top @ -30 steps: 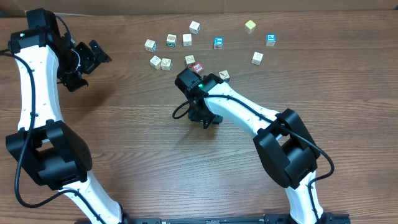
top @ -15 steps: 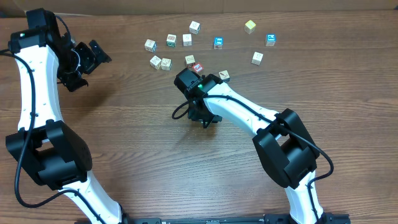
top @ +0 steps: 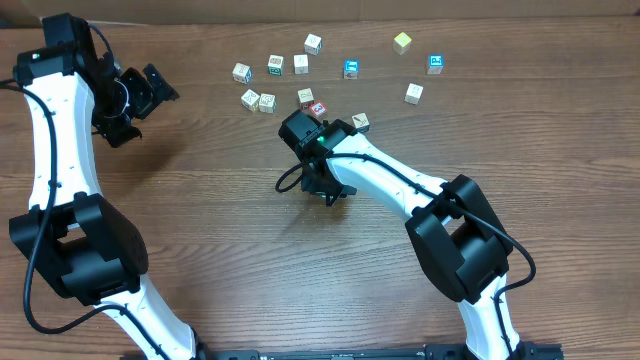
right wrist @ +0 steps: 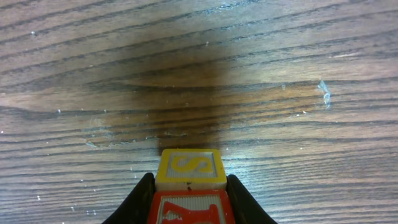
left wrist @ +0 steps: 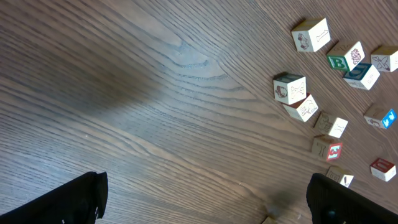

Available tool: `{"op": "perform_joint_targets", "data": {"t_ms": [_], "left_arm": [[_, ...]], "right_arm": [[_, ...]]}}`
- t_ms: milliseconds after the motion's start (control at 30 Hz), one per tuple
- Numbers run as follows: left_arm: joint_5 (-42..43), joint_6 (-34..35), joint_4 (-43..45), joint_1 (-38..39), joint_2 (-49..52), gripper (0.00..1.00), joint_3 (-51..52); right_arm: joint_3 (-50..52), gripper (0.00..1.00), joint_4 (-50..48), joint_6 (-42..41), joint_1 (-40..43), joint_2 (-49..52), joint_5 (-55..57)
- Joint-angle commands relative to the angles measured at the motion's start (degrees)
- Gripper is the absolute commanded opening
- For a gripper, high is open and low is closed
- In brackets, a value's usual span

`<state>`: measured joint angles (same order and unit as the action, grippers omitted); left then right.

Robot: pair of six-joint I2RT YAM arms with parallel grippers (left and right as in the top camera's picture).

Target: Form a tower

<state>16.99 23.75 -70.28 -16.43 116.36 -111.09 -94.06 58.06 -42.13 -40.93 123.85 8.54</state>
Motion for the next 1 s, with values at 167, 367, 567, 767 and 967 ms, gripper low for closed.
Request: {"op": "perform_joint_targets", "data": {"t_ms": [167, 367, 567, 767, 967], "left_arm": [[0.4, -1.0, 0.1, 0.4, -0.2, 1.00, -0.8], [0.4, -1.0, 0.1, 0.4, -0.2, 0.99, -0.8], [0.4, -1.0, 0.0, 0.4, -0.2, 1.00, -0.8], [0.4, -1.0, 0.0, 0.4, -0.2, 0.99, -0.8], [0.4, -1.0, 0.1, 0.4, -0.2, 1.00, -0.8]], "right_arm": [[0.4, 0.25, 0.1, 8.6, -0.3, 0.5, 0.4], [0.4, 0.30, 0.3, 10.7, -0.3, 0.5, 0.4], [0.4, 0.54, -0.1, 10.7, -0.3, 0.5, 0.4], [-3.8, 0.62, 2.3, 12.6, -0.1, 0.3, 0.5], [-9.5, 0.63, 8.6, 12.1, -0.1, 0.3, 0.4]]}}
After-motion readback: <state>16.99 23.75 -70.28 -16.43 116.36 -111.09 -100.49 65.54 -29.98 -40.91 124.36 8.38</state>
